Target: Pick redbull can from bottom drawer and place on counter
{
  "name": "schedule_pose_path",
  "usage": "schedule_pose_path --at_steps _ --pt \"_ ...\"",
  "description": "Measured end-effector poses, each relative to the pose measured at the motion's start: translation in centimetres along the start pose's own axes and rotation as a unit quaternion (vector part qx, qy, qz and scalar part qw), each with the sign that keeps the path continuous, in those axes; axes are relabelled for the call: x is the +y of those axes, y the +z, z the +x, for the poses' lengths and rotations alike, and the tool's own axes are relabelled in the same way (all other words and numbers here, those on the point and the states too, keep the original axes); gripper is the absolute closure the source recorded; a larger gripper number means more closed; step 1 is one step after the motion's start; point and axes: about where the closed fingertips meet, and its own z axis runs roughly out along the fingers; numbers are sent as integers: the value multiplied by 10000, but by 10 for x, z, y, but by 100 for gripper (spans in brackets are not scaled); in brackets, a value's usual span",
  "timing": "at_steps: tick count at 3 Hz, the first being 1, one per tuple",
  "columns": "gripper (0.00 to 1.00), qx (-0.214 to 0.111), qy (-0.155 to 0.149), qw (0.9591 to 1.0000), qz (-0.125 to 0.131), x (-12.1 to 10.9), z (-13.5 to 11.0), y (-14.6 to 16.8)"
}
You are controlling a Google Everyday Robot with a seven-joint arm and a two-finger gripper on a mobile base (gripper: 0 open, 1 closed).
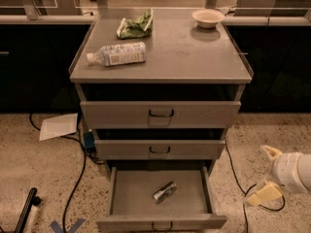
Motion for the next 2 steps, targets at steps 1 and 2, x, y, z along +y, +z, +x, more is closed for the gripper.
schedule_pose_path --at_steps 1,2 --pt "0 -480 104 9976 -490 8 12 57" --pt "0 -601 63 9927 -1040 19 15 97"
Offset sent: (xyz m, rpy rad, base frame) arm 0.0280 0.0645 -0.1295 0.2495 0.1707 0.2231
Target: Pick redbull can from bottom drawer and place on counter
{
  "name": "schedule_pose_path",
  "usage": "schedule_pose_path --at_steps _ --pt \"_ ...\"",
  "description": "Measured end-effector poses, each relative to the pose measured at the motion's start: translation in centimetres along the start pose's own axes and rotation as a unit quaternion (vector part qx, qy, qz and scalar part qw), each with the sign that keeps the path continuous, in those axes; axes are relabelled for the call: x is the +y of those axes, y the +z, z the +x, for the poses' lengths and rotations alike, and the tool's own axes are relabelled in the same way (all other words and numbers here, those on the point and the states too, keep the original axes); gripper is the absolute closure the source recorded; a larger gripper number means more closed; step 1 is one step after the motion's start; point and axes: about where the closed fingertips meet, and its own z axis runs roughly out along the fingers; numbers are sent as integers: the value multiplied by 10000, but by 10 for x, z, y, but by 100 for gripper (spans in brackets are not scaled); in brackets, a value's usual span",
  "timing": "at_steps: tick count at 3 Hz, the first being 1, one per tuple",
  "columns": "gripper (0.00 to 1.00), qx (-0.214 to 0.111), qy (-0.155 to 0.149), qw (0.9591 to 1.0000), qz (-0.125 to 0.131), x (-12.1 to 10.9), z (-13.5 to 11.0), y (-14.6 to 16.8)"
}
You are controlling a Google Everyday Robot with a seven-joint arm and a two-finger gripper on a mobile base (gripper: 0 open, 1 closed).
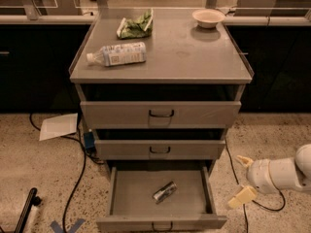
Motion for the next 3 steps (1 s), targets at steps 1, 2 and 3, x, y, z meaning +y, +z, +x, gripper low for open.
schedule_pose_path --at_steps 1,2,3 --pt "0 -16 25 10000 -58 2 2 5" --pt "0 -105 181 9997 89 7 11 6" --pt "0 -648 136 9975 246 2 22 20"
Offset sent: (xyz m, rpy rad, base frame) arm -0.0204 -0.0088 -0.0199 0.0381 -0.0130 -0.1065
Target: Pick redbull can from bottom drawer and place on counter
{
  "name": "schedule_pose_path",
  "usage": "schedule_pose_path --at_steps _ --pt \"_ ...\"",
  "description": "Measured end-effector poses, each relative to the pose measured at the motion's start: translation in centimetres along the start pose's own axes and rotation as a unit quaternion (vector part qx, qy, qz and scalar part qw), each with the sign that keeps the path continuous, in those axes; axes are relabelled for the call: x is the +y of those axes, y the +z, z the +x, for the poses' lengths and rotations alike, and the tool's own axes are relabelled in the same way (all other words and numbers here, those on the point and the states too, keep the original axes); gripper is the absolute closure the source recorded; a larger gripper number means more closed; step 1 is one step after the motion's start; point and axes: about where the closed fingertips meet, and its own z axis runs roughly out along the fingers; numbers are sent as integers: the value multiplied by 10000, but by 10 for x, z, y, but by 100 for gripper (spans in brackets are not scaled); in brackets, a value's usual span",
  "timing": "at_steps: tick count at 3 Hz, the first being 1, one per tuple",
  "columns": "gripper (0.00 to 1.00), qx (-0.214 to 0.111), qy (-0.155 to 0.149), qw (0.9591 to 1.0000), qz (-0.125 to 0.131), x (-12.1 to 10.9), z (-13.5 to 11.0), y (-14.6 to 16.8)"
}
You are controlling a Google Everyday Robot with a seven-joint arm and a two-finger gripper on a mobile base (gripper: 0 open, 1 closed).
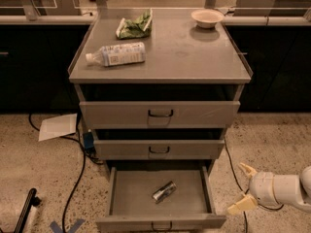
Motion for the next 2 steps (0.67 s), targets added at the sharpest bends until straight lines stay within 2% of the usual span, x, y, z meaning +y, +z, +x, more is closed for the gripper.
schedule_pose_path --at_steps 1,2 --pt "0 -382 -45 9993 -35 -12 24 33" --pt "0 -578 -6 9978 -333 -23 42 74"
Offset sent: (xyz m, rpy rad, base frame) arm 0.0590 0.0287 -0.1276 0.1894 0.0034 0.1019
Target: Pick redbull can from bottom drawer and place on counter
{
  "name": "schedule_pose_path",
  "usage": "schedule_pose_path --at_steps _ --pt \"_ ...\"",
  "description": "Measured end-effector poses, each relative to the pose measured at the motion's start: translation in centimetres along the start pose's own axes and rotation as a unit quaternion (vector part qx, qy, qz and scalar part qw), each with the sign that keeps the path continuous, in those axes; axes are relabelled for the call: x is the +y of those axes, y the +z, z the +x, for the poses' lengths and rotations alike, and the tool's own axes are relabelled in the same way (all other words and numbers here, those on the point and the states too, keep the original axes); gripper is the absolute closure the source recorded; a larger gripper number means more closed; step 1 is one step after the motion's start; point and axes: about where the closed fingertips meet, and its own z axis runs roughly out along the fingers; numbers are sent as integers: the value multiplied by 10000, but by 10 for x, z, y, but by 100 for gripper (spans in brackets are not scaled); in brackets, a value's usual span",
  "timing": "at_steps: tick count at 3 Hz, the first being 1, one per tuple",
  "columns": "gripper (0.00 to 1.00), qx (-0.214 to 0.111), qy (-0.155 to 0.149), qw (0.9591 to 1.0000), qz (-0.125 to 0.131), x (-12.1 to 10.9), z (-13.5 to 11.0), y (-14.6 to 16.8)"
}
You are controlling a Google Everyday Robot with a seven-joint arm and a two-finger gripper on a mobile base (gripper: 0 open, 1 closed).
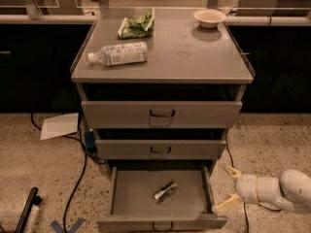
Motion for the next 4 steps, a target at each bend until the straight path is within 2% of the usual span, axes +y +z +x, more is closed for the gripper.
schedule_pose_path --at_steps 1,2,3,4 --pt "0 94 74 9997 -227 -10 13 30" --pt "0 91 69 9996 -240 -10 12 32" --pt "0 -5 267 9996 -118 -9 30 32" --pt "0 -346 484 9982 -113 -15 59 47"
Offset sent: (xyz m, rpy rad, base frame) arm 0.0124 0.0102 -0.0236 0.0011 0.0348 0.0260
